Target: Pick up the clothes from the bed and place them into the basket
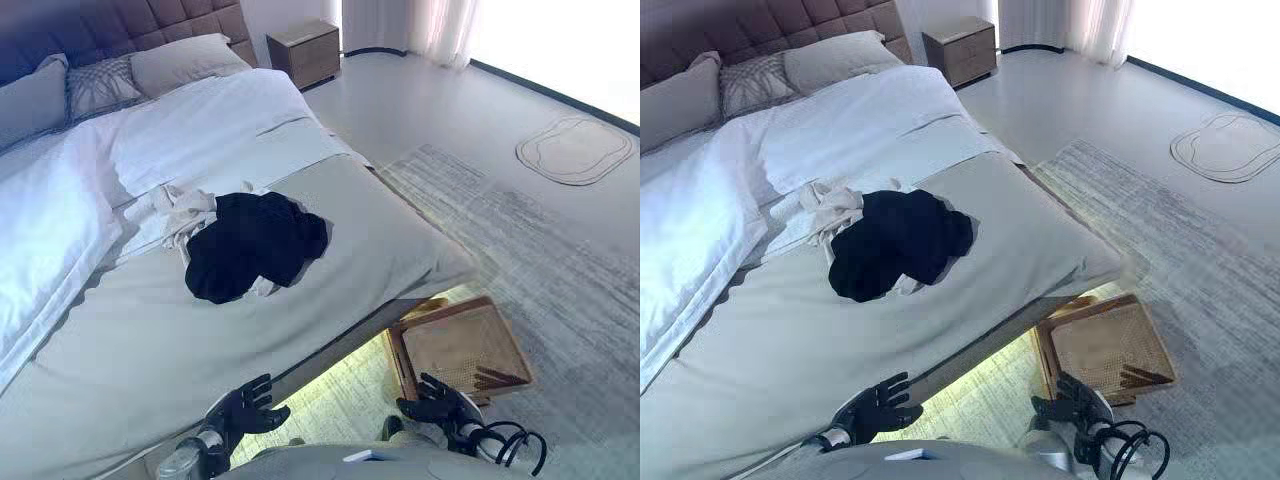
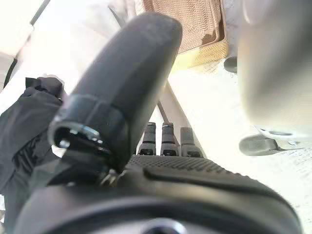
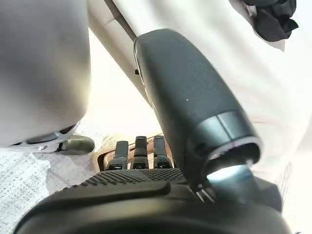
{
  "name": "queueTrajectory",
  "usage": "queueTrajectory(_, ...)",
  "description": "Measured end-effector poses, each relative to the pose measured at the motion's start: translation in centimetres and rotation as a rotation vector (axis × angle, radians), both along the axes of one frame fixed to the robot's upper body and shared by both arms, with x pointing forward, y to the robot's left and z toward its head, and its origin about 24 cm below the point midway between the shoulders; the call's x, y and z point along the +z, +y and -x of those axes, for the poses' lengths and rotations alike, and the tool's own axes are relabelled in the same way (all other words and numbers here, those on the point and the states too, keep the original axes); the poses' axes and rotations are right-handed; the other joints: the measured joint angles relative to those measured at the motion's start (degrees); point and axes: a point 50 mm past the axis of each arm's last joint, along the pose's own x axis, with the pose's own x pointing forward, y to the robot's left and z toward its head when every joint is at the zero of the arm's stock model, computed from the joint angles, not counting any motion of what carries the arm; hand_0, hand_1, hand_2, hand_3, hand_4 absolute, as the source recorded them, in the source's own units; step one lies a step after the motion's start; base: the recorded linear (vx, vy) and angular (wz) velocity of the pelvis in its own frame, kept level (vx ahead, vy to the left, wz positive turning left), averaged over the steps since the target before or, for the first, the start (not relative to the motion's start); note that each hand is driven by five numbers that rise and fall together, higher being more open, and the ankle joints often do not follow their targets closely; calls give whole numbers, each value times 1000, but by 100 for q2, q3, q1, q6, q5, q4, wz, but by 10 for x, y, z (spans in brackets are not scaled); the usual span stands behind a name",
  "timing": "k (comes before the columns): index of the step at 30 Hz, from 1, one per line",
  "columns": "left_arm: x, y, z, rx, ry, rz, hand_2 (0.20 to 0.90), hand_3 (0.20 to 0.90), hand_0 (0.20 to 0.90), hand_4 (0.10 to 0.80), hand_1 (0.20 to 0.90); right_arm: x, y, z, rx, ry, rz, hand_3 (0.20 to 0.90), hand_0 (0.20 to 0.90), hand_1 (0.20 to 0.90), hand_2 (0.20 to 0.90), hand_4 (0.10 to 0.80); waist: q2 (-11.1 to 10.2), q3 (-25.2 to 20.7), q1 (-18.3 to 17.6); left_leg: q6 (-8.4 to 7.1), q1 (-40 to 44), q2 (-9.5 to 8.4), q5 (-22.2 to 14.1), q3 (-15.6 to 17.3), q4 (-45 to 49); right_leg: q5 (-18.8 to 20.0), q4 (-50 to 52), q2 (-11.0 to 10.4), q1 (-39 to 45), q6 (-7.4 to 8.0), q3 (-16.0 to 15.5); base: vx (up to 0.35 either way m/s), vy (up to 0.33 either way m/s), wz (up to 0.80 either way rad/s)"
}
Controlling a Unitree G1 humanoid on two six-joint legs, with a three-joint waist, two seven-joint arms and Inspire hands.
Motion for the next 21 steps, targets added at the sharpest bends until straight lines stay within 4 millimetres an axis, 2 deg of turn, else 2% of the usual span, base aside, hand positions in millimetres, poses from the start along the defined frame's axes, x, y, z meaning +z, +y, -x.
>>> queueTrajectory(10, 2, 0, -4, -3, -32, -9, 900, 900, 900, 800, 900, 0, -1, -1, -6, 0, 15, 900, 900, 900, 900, 800, 20, 5, 110, 0, 3, 0, 0, -40, 0, -15, 0, -3, 28, 17, -39, 1, -1, 1)
queueTrajectory(21, 3, -1, -5, -15, -37, 0, 900, 900, 900, 800, 900, 1, -3, -3, 4, 6, 65, 900, 900, 900, 900, 800, 141, 66, 128, -1, -28, -13, 2, -105, 1, -27, 0, -27, 35, 35, -101, -4, 3, 2)
